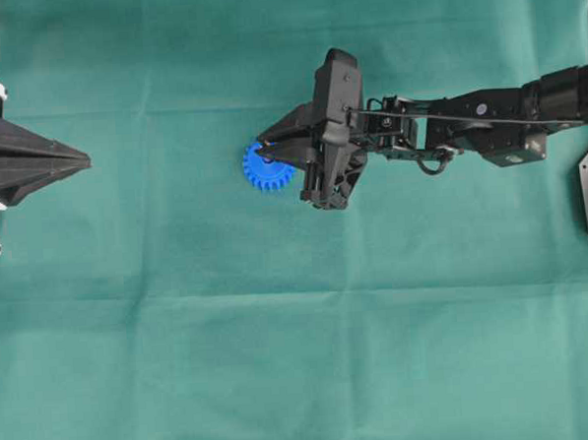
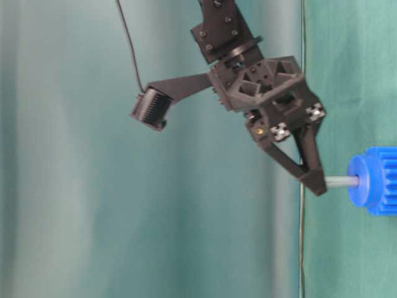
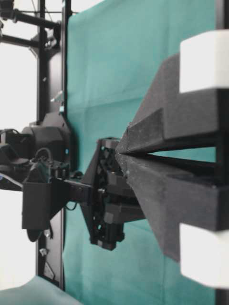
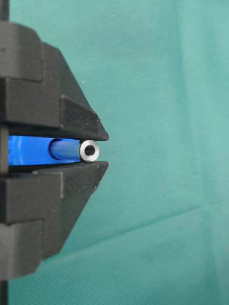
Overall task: Insert the shaft placed at a random location into the center hole of the small gear at another random location.
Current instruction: 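Align the held shaft above the gear's center hole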
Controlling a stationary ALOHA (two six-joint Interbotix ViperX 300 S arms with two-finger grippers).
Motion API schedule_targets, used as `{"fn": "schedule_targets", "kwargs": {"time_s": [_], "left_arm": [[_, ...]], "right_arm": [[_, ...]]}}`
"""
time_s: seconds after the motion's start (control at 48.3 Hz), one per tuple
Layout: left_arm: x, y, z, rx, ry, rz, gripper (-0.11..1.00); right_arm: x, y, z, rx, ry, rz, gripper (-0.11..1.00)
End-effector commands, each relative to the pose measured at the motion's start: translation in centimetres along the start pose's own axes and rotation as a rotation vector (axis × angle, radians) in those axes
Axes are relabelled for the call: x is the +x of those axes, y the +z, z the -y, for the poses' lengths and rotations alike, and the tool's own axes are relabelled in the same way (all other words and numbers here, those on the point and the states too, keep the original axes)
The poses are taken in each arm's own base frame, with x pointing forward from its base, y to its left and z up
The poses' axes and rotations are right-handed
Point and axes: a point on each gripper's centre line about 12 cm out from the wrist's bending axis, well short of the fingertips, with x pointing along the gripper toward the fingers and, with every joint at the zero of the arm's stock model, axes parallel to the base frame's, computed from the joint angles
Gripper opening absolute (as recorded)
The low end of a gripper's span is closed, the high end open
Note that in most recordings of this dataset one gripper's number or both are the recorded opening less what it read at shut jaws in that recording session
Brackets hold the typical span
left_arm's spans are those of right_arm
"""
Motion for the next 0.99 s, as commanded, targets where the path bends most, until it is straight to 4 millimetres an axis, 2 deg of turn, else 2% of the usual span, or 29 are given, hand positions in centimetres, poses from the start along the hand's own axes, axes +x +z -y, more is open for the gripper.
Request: {"fn": "schedule_targets", "kwargs": {"time_s": [0.0,0.207,0.974], "left_arm": [[0.2,0.9,0.0,0.002,0.001,0.023,0.00],[0.2,0.8,0.0,0.000,0.001,0.018,0.00],[0.2,0.8,-0.1,0.002,0.003,0.017,0.00]], "right_arm": [[0.3,1.1,-0.2,-0.019,0.004,0.029,0.13],[0.8,0.1,-0.2,-0.018,0.003,0.003,0.13],[1.0,-0.3,-0.2,-0.018,0.004,-0.008,0.13]]}}
